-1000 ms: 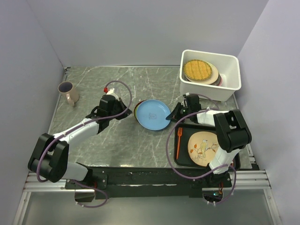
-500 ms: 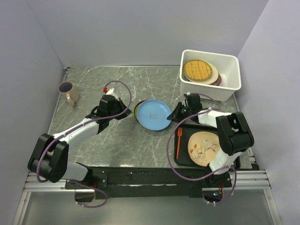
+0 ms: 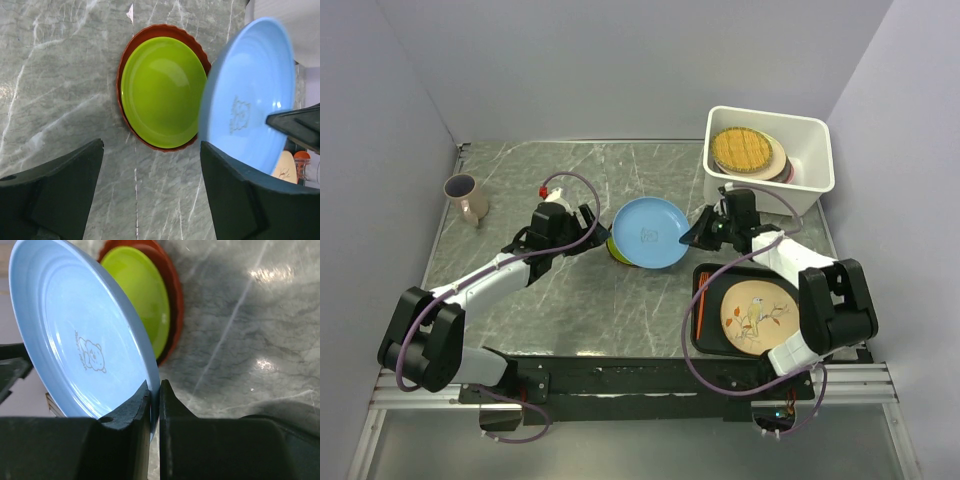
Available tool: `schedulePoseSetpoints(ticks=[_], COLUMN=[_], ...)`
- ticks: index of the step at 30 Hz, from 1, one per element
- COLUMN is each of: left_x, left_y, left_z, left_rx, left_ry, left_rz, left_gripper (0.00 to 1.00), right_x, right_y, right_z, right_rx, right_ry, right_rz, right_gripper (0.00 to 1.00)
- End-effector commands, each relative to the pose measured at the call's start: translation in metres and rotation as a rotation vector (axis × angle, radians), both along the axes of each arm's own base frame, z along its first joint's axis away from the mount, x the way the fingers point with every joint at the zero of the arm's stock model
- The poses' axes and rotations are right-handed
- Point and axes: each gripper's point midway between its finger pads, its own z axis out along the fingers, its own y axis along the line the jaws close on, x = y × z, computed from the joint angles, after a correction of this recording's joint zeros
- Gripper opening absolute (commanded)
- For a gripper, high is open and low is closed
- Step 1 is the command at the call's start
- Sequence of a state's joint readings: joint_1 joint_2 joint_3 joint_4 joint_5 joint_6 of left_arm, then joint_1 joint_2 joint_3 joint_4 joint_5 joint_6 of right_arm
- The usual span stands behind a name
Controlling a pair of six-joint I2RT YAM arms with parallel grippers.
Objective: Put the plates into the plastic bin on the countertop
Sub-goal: Pick up the plate at the center of the board.
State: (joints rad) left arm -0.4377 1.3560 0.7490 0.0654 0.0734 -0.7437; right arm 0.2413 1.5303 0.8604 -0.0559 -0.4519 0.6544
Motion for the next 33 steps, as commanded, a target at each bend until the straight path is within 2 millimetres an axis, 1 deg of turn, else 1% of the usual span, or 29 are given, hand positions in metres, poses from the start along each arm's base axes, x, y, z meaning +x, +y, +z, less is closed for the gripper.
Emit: schedulePoseSetpoints(ticks=[1,2,5,7,14,16,17,18,19,22,23,25,26,30,31,32,33], left_x=[0.003,0.003,0.003,0.001,0.0,0.0,0.0,0.0,0.0,0.0,0.0,-0.001,0.0,0.0,0.0,0.0,0.0], left_y=[0.0,0.0,-0.001,-0.001,-0.001,-0.002,-0.002,-0.003,-0.003,-0.004,-0.004,-0.004,-0.005,-0.006,-0.007,-0.006,-0.007], left_z=[0.009,0.01,0.011,0.012,0.008,0.004,0.004,0.002,0.002,0.0,-0.001,-0.002,-0.002,-0.005,-0.006,-0.006,-0.007], left_rx=[-0.003,-0.004,-0.01,-0.013,-0.014,-0.014,-0.016,-0.016,-0.016,-0.017,-0.015,-0.015,-0.015,-0.015,-0.013,-0.011,-0.013], left_ry=[-0.042,-0.045,-0.048,-0.05,-0.045,-0.038,-0.037,-0.033,-0.034,-0.035,-0.035,-0.033,-0.033,-0.026,-0.022,-0.022,-0.019], left_rz=[0.001,-0.001,0.0,-0.003,-0.004,-0.006,-0.007,-0.011,-0.016,-0.022,-0.023,-0.024,-0.024,-0.031,-0.035,-0.036,-0.036], left_gripper=[0.85,0.86,0.89,0.91,0.93,0.94,0.94,0.94,0.95,0.96,0.96,0.97,0.97,0.98,0.98,0.98,0.98], right_x=[0.019,0.02,0.027,0.031,0.045,0.049,0.052,0.054,0.057,0.062,0.066,0.069,0.074,0.081,0.085,0.088,0.09], right_y=[-0.004,-0.006,-0.01,-0.012,-0.024,-0.028,-0.03,-0.031,-0.036,-0.042,-0.048,-0.051,-0.059,-0.068,-0.079,-0.081,-0.087], right_z=[0.054,0.056,0.072,0.077,0.109,0.117,0.125,0.128,0.132,0.146,0.153,0.159,0.164,0.179,0.182,0.183,0.184], right_rx=[0.012,0.009,-0.006,-0.009,0.016,0.027,0.03,0.035,0.04,0.056,0.057,0.069,0.08,0.114,0.119,0.128,0.125], right_ry=[-0.134,-0.134,-0.165,-0.172,-0.228,-0.242,-0.256,-0.259,-0.266,-0.289,-0.301,-0.307,-0.318,-0.339,-0.345,-0.342,-0.346], right_rz=[-0.009,-0.015,-0.017,-0.022,-0.053,-0.06,-0.065,-0.066,-0.078,-0.087,-0.1,-0.1,-0.118,-0.127,-0.149,-0.149,-0.163], right_gripper=[0.03,0.03,0.03,0.03,0.03,0.03,0.03,0.03,0.03,0.03,0.03,0.03,0.03,0.03,0.03,0.03,0.03])
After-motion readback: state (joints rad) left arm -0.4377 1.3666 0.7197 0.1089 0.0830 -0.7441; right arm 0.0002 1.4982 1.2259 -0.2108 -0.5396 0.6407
